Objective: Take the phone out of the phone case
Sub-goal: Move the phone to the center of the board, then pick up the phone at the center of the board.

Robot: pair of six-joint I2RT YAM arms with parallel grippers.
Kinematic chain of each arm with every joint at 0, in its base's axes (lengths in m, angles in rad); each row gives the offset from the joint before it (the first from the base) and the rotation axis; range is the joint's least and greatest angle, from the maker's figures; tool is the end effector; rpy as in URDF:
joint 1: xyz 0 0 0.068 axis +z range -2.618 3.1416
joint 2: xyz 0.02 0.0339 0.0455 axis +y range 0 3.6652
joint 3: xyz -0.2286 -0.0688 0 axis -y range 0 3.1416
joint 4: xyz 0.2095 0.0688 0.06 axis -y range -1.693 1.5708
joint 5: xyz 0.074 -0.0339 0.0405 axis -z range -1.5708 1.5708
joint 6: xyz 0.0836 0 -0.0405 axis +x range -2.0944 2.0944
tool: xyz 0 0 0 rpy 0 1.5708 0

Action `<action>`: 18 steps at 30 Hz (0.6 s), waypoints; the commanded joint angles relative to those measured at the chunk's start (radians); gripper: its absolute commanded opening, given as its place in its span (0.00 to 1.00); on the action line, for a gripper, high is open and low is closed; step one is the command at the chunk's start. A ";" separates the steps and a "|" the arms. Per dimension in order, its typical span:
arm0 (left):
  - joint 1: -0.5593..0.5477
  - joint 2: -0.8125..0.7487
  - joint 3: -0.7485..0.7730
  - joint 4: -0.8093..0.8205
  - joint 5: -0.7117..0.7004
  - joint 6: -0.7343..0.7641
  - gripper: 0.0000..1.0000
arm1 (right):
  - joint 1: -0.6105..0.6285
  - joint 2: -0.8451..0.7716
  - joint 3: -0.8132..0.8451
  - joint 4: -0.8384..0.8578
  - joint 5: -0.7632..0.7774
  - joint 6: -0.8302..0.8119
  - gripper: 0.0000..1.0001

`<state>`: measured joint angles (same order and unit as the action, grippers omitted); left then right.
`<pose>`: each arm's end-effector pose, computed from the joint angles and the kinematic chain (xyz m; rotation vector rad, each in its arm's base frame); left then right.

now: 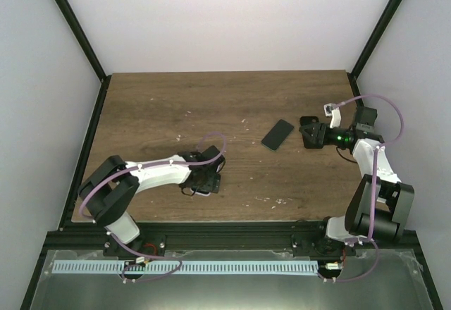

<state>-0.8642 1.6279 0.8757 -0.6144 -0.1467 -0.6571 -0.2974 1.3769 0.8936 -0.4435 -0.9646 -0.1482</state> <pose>0.1773 -0.1889 0.0890 0.2773 2.8794 -0.0503 0.2710 -0.0112 0.1963 -0.2148 2.1776 0.9417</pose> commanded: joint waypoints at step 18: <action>0.146 0.263 0.394 -0.197 0.118 0.226 0.94 | 0.007 -0.015 0.017 -0.020 -0.014 -0.016 0.59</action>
<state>-0.7288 1.8549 1.2297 -0.7662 -0.0509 -0.4618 -0.2974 1.3731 0.8936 -0.4488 -0.9661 -0.1490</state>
